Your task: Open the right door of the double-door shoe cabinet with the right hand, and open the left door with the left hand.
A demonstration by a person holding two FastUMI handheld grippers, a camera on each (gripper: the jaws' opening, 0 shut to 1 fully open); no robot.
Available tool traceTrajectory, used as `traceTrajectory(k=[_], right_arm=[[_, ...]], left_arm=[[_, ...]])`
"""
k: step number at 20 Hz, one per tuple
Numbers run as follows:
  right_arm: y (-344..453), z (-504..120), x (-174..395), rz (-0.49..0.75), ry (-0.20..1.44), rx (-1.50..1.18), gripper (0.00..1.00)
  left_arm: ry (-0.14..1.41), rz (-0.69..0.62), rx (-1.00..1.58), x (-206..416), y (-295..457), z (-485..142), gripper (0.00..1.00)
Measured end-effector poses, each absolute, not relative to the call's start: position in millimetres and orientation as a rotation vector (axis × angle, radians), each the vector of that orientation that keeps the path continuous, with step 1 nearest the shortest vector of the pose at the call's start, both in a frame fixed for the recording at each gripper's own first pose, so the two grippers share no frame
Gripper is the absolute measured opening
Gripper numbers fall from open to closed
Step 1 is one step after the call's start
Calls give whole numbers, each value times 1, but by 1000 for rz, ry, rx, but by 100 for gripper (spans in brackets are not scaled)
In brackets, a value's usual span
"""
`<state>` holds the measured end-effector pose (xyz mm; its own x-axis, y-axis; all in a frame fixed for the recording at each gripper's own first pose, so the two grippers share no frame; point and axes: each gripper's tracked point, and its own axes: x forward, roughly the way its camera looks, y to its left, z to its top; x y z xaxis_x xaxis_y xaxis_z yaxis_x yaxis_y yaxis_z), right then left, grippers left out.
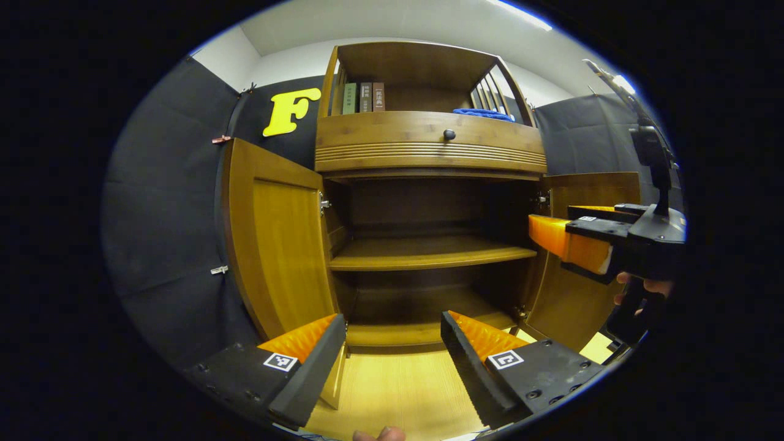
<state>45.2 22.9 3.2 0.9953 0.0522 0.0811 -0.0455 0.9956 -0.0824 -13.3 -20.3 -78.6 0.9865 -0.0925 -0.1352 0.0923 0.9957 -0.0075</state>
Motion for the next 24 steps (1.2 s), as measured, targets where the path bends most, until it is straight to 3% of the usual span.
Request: traceTrajectory(k=[23, 24], right_arm=[[-11, -11, 38, 25, -49, -2, 96], [-12, -10, 38, 25, -47, -1, 100]], left_arm=[[154, -103, -1, -24, -46, -86, 97], [151, -105, 2, -23, -47, -86, 97]])
